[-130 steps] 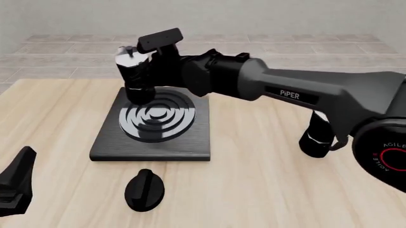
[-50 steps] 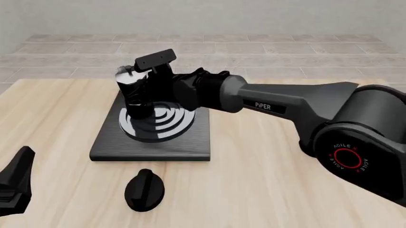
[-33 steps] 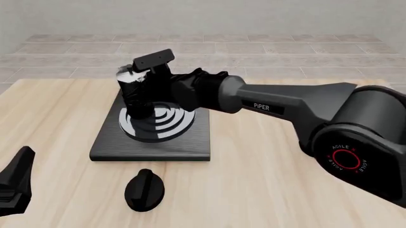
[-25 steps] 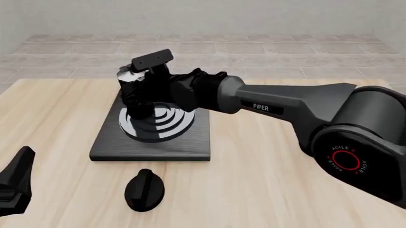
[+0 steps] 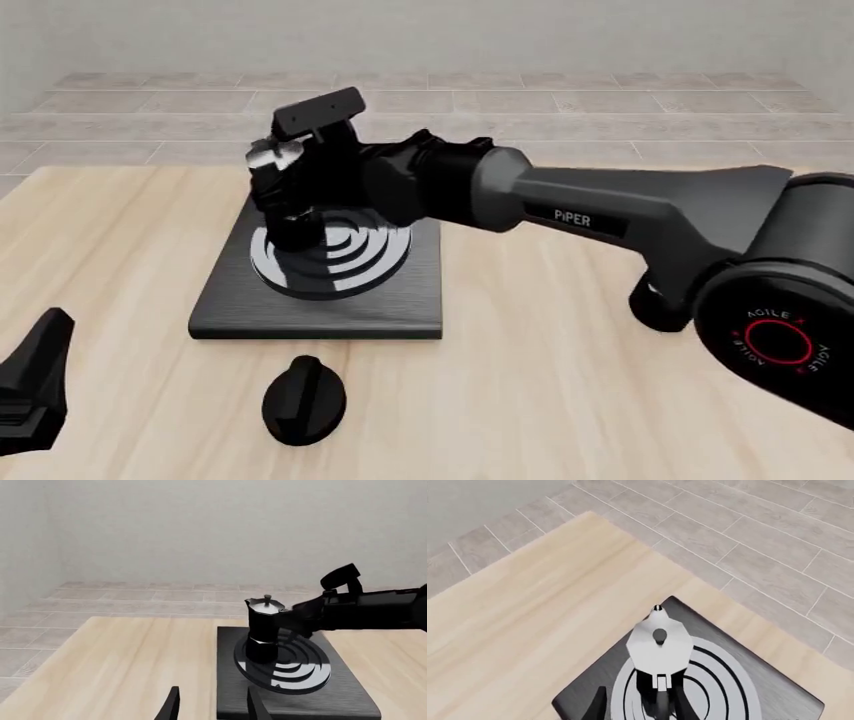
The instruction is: Put both moka pots on the stove.
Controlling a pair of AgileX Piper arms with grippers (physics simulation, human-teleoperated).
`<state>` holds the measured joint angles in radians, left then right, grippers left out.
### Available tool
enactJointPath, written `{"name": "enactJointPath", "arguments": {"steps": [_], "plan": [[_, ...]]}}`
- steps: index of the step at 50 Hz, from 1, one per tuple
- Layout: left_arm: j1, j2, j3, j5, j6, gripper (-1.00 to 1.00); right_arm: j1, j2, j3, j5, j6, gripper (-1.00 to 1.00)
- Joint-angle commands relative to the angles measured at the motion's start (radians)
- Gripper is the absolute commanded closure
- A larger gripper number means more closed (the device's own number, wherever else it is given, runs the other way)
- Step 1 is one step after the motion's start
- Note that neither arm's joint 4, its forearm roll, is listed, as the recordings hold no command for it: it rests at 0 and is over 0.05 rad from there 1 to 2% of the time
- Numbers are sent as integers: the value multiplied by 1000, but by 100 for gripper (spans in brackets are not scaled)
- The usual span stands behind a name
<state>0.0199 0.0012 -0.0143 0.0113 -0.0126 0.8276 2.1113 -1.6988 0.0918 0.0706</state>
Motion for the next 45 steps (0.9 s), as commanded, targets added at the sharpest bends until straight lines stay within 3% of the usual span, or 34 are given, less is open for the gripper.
{"name": "enactJointPath", "arguments": {"steps": [1,14,27,45], "plan": [[1,0,-1,-1,3,-100,1,-56,37,9,-21,-100],[-1,0,4,-6,6,-100,11,-182,124,23,-41,-100],[1,0,1,-5,10,-100,35,-424,332,-22,-52,-100],[-4,-1,1,-11,22,-100,-46,-685,565,-85,-73,-100]]}}
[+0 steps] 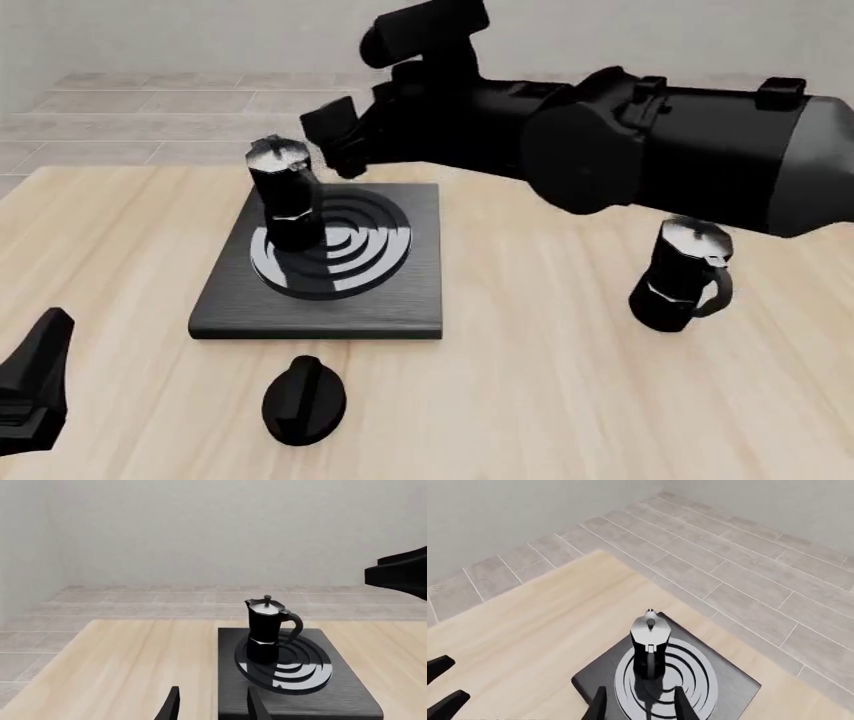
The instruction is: Put both moka pots on the stove.
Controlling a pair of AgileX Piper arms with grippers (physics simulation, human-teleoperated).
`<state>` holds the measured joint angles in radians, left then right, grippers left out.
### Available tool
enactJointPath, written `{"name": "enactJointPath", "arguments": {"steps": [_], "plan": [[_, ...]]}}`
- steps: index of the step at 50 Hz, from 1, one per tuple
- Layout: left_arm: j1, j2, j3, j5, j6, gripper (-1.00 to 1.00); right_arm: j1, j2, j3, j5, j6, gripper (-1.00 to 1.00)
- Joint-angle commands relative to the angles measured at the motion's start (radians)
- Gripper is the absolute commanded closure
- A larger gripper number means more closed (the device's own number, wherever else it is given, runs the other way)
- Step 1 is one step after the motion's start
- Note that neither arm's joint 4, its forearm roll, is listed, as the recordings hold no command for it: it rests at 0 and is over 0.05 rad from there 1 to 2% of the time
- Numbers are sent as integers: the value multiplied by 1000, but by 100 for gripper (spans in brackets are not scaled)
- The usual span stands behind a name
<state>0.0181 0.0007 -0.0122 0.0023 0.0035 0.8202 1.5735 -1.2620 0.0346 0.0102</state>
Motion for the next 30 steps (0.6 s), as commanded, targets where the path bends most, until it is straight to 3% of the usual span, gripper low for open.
{"name": "enactJointPath", "arguments": {"steps": [1,15,30], "plan": [[-3,0,0,-3,7,-100,-46,-167,144,-32,-13,-100],[-6,0,0,0,8,-100,-137,-315,312,-83,27,-100],[-13,0,-1,0,6,-100,-234,-460,497,-141,19,-100]]}}
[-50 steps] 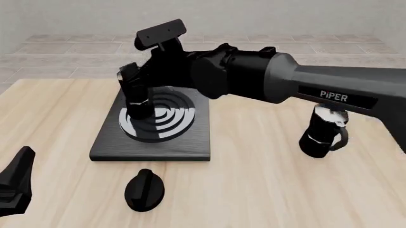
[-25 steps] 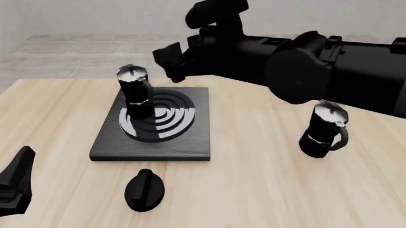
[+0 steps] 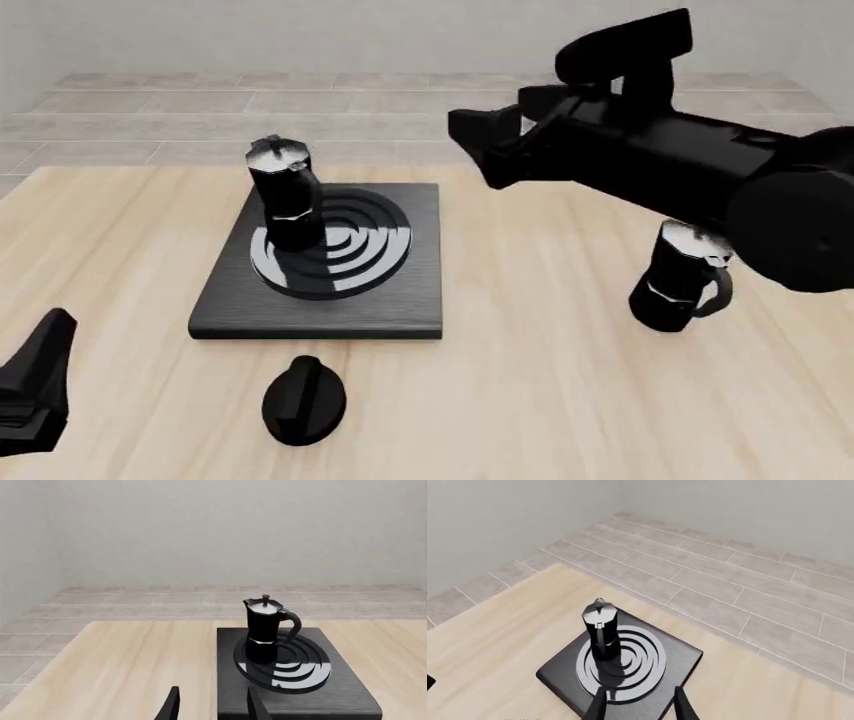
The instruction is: Put both moka pots on the stove.
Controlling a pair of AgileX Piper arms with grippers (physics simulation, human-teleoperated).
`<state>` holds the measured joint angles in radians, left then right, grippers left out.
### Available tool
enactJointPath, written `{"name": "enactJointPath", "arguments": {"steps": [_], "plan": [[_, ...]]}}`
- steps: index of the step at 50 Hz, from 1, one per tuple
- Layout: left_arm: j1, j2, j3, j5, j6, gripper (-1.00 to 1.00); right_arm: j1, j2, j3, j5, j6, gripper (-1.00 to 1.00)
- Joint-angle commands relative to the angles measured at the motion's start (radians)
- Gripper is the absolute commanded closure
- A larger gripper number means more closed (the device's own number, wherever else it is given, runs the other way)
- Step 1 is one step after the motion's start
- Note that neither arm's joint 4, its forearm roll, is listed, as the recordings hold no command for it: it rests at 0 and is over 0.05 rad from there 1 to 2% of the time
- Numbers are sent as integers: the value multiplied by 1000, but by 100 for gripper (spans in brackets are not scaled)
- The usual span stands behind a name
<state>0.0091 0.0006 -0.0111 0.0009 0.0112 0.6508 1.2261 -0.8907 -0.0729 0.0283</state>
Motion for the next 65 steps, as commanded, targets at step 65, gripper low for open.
{"name": "enactJointPath", "arguments": {"steps": [65], "plan": [[-4,0,0,1,9,-100,-545,-492,579,-61,81,-100]]}}
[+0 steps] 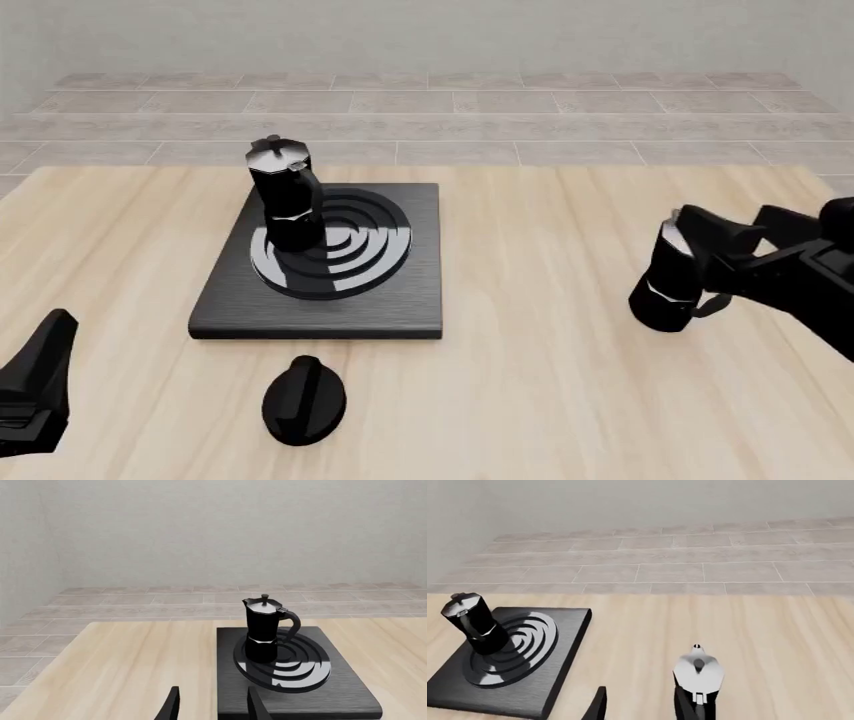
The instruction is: Put both moka pots on the stove.
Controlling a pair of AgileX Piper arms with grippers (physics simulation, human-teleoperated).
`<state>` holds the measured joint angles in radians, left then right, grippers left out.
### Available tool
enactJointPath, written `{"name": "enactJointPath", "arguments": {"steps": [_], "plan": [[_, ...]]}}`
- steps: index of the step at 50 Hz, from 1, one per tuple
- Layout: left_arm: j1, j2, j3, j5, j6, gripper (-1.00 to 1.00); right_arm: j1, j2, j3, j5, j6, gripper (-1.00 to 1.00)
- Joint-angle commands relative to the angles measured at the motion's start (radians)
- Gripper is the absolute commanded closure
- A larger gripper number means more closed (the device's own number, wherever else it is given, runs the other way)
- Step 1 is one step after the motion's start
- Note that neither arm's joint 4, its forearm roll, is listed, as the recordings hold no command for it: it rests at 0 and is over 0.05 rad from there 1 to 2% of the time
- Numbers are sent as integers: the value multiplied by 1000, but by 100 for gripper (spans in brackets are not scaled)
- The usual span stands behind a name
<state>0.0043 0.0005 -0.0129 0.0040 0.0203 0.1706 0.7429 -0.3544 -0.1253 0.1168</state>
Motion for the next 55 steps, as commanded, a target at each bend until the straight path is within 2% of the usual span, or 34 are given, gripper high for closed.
{"name": "enactJointPath", "arguments": {"steps": [1,30,46,55], "plan": [[0,0,3,-4,1,-100,-72,-7,47,-13,-12,-100],[0,0,3,-6,5,-100,-172,31,62,-17,-61,-100],[0,0,4,-6,7,-100,-181,30,65,-17,-50,-100],[-1,0,0,-5,11,-100,-190,22,53,2,-63,-100]]}}
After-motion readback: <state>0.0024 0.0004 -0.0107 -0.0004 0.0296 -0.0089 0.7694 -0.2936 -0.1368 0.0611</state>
